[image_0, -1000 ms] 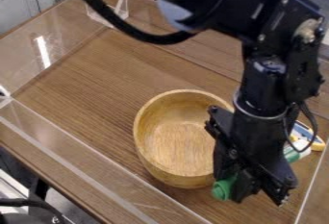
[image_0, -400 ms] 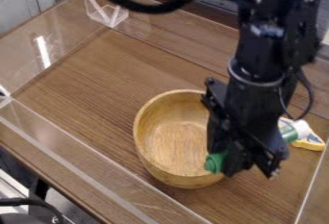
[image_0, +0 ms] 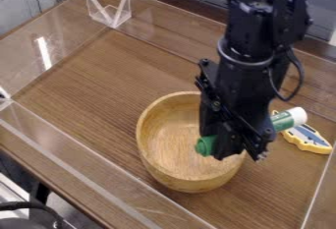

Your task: Put the green marker in the brown bowl

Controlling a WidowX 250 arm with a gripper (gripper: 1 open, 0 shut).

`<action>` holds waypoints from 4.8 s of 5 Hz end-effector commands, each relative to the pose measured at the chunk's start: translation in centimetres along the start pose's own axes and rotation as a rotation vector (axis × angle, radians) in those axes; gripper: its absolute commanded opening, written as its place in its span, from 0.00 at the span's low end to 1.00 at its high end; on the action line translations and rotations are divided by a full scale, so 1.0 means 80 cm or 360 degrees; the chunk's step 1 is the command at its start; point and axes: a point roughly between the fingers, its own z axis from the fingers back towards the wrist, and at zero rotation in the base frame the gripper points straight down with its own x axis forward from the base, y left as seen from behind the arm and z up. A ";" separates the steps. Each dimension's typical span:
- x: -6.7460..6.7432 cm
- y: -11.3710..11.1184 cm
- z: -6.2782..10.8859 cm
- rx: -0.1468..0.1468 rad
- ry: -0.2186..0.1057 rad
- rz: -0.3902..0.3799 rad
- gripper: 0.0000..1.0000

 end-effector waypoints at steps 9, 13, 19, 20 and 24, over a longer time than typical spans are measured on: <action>0.004 0.020 0.014 0.0110 -0.0200 -0.0135 0.00; -0.010 0.016 0.012 0.0077 -0.0194 -0.0062 0.00; -0.020 0.013 0.010 0.0040 -0.0189 0.0008 0.00; -0.021 0.013 0.013 0.0035 -0.0192 0.0020 0.00; -0.026 0.013 0.024 0.0013 -0.0214 0.0048 0.00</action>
